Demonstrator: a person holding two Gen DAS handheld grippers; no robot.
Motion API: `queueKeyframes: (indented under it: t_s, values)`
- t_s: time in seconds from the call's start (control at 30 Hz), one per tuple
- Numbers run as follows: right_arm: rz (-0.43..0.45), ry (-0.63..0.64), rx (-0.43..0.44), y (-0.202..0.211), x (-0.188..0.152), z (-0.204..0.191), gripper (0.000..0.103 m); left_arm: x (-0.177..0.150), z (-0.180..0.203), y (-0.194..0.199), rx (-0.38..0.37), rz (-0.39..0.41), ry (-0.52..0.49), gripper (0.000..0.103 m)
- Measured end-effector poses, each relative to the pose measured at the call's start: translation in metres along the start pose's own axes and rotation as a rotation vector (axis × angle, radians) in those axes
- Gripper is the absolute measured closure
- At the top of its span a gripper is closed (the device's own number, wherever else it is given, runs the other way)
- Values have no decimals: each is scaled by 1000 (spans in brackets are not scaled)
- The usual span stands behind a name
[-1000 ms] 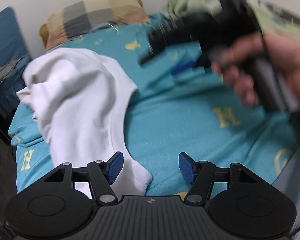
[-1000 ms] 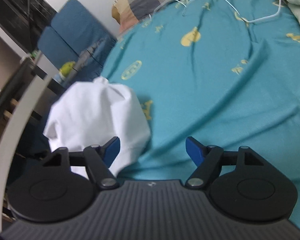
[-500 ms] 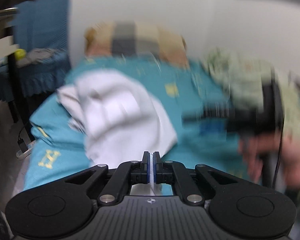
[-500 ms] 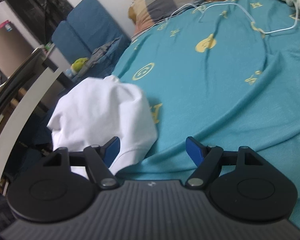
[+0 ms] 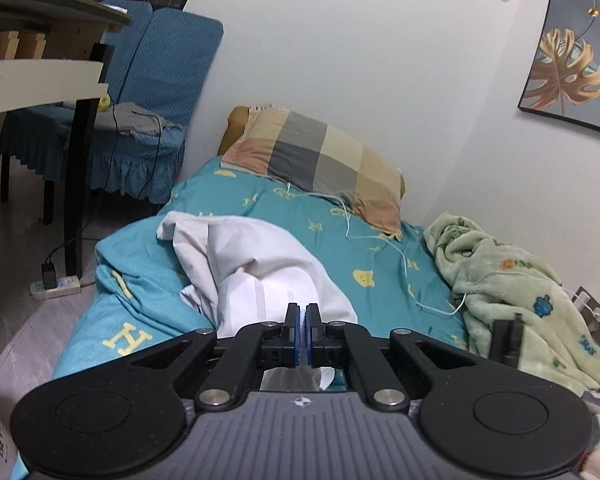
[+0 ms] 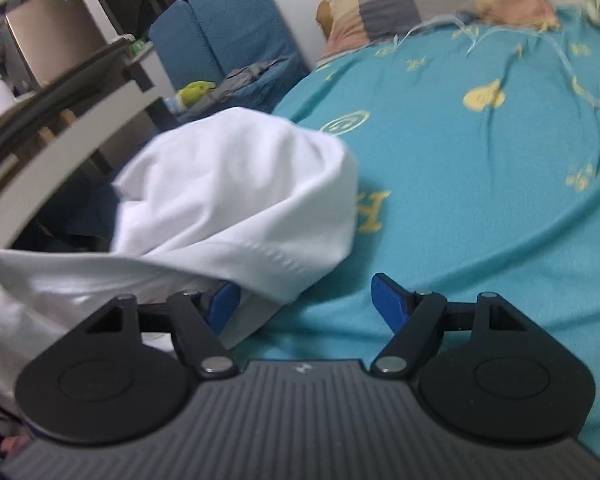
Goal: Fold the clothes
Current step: 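Hold the shirt with the left gripper while the right gripper grasps another edge, then lift the shirt high with both grippers and shake it open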
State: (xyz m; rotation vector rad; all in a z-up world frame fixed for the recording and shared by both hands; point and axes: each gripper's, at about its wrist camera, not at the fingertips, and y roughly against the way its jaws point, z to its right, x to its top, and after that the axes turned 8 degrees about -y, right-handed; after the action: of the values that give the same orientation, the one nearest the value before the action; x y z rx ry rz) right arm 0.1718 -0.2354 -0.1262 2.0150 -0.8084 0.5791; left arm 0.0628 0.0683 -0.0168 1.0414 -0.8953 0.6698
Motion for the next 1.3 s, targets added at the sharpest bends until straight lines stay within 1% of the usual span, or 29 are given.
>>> queueKeyframes:
  t_s: [0.03, 0.07, 0.1, 0.13, 0.17, 0.2, 0.27, 0.37, 0.47, 0.5, 0.63, 0.67, 0.73, 0.8, 0.9, 1.0, 1.1, 1.2, 1.3]
  values:
    - [11, -1, -11, -4, 1, 3, 32, -1, -1, -2, 2, -6, 2, 100]
    - [23, -7, -19, -6, 2, 6, 43, -3, -2, -5, 4, -13, 5, 100]
    - [34, -23, -18, -7, 4, 9, 51, -4, -3, -7, 7, -19, 7, 100]
    - [48, -38, -6, -7, 7, 10, 71, -6, -4, -10, 7, -29, 12, 100]
    - [67, -45, 10, -4, 10, 10, 86, -7, -4, -12, 7, -41, 15, 100]
    - [85, -53, 26, -1, 13, 10, 88, -9, -4, -15, 7, -53, 13, 100]
    - [134, -55, 59, 9, 20, 7, 94, -13, -3, -19, 7, -77, 6, 100]
    - [205, -81, 128, 29, 31, 1, 95, -17, -1, -24, -3, -113, -5, 99]
    - [254, -75, 182, 48, 42, -7, 95, -23, 4, -29, -19, -153, -17, 99]
    - [263, -69, 195, 52, 44, -11, 95, -25, 6, -30, -23, -167, -25, 96]
    - [286, -41, 228, 69, 48, -25, 96, -31, 16, -33, -38, -195, -46, 74]
    - [291, -28, 228, 72, 48, -29, 96, -32, 18, -33, -51, -192, -48, 69]
    - [300, -15, 238, 78, 48, -35, 96, -32, 26, -32, -67, -173, -63, 51]
    - [308, -11, 255, 84, 48, -40, 96, -33, 36, -32, -55, -148, -105, 43]
    - [314, 13, 266, 90, 46, -50, 96, -37, 50, -41, -54, -151, -161, 41]
    - [316, 23, 284, 93, 46, -57, 96, -44, 59, -51, -51, -164, -163, 38]
    - [318, 35, 286, 96, 46, -63, 96, -51, 66, -61, -4, -158, -160, 36]
    - [317, 61, 278, 97, 45, -67, 96, -54, 66, -72, 51, -143, -105, 34]
    - [316, 70, 291, 99, 43, -72, 96, -53, 63, -82, 87, -142, -42, 34]
